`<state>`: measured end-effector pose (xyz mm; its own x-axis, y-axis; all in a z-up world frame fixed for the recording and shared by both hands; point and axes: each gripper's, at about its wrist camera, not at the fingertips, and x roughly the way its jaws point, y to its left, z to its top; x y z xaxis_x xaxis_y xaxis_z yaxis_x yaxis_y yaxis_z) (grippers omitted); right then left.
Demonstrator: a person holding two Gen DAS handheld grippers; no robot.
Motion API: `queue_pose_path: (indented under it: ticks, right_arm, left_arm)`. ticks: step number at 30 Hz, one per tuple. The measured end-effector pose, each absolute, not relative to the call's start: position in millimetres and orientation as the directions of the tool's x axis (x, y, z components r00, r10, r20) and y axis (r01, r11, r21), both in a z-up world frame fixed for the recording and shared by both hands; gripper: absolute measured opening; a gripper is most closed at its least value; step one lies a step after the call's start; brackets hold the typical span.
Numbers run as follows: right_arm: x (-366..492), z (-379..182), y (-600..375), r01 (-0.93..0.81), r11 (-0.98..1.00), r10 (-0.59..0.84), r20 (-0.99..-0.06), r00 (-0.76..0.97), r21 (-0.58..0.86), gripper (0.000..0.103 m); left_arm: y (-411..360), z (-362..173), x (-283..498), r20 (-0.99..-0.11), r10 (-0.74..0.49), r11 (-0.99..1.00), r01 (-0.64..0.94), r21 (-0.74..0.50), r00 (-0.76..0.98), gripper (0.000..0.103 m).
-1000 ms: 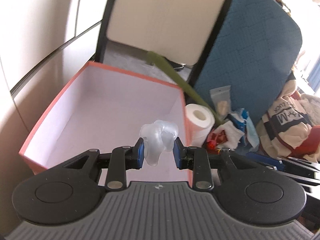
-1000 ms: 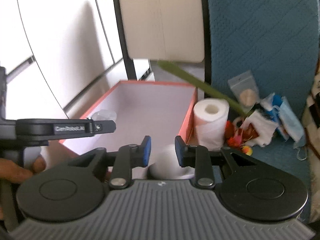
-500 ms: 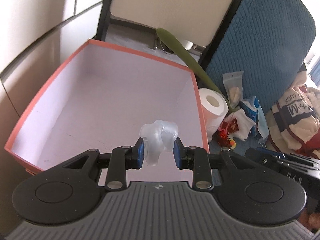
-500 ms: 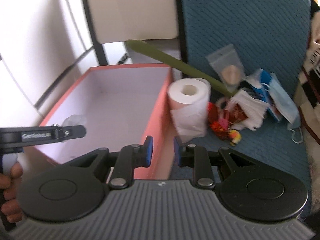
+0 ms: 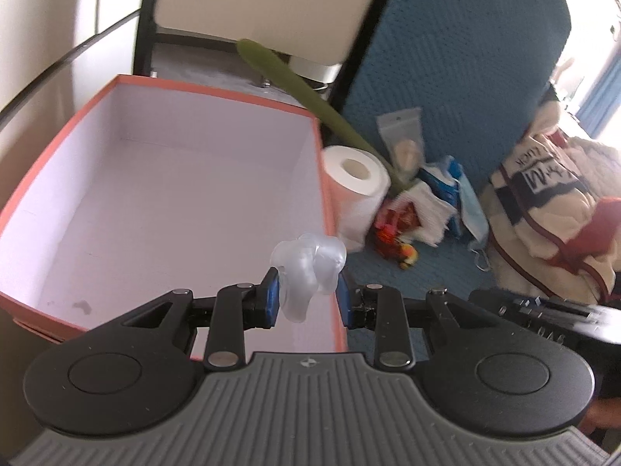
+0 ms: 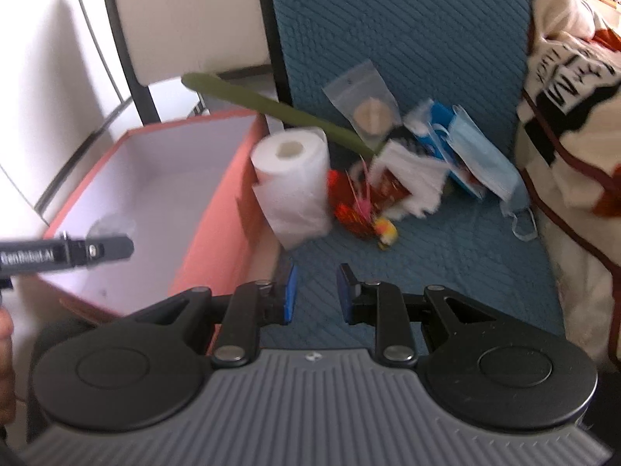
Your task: Organize soft objects
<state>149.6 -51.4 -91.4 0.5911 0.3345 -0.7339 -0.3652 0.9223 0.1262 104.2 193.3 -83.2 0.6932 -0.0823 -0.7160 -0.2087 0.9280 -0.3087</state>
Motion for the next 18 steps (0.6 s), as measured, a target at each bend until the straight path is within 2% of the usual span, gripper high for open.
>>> queue_pose_path:
  ticks: [8,13,18]
  right_arm:
    - [118,-123,-81,-0.418,0.900,0.349,-0.782,0.517,0.125,0.026]
    - [100,-144,-75,-0.544,0.834,0.387,-0.800,0.458,0.093,0.026]
    - [84,-170,-58,-0.728,0.685,0.413,-0.839,0.354,0.030,0.026]
  left_arm:
    - [159,-80,97,-0.701,-0.106,0.939,-0.161,-0.304,0.705,0.034]
    - [151,-84,91,-0.688,-0.101,0.938,-0.162,-0.307,0.718,0.034]
    - [155,-91,81,-0.680,-0.083,0.929,-0.191,-0.317,0.728,0.034]
